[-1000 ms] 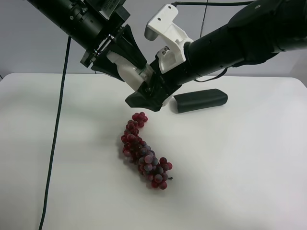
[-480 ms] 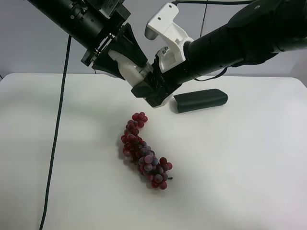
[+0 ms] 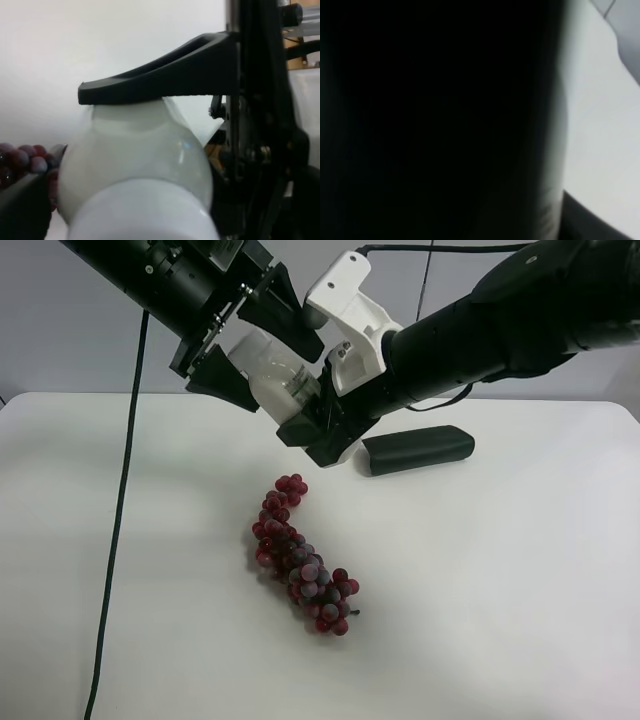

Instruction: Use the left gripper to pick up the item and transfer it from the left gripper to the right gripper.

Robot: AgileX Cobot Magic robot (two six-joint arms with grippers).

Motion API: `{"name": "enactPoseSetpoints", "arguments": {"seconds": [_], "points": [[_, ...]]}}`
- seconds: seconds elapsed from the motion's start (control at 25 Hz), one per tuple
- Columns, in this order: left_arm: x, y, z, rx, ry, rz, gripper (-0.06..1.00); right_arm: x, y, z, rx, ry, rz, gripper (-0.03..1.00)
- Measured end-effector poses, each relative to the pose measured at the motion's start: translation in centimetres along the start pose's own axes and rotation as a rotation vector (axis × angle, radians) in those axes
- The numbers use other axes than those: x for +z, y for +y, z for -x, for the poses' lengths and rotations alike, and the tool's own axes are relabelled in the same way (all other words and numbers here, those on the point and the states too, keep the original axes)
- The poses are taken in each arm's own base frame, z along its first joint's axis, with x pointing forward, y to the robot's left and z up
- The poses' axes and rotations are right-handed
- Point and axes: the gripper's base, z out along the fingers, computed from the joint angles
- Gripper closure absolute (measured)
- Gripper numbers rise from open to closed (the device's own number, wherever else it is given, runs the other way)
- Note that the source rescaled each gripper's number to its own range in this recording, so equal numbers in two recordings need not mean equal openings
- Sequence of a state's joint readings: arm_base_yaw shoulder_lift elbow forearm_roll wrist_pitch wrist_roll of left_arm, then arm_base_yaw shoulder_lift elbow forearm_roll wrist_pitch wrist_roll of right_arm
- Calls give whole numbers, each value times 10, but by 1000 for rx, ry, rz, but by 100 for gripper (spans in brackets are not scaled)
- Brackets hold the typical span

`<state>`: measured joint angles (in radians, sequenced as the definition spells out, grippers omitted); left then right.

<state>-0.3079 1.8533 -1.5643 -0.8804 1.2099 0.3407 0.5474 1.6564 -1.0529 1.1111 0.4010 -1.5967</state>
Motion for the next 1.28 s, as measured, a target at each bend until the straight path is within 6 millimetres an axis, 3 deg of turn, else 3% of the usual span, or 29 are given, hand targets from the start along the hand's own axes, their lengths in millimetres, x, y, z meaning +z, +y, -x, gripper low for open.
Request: {"name": "enactPoseSetpoints", "arguments": {"seconds": [0.12,0.4,0.6,0.96,1.28], "points": [[0,1,0,-4,-1,3,-3,0,0,0,0,0,0,92],[-1,1,0,8,-3,5,-4,0,0,0,0,0,0,92],[-14,15,3,-3,-34,19,-5,0,0,0,0,0,-1,92],[-70,28,3,-23,-173,68,-5,0,0,0,0,0,-1,92],[-143,2,-21,54,-342,188,-5,0,0,0,0,0,-1,92]]}}
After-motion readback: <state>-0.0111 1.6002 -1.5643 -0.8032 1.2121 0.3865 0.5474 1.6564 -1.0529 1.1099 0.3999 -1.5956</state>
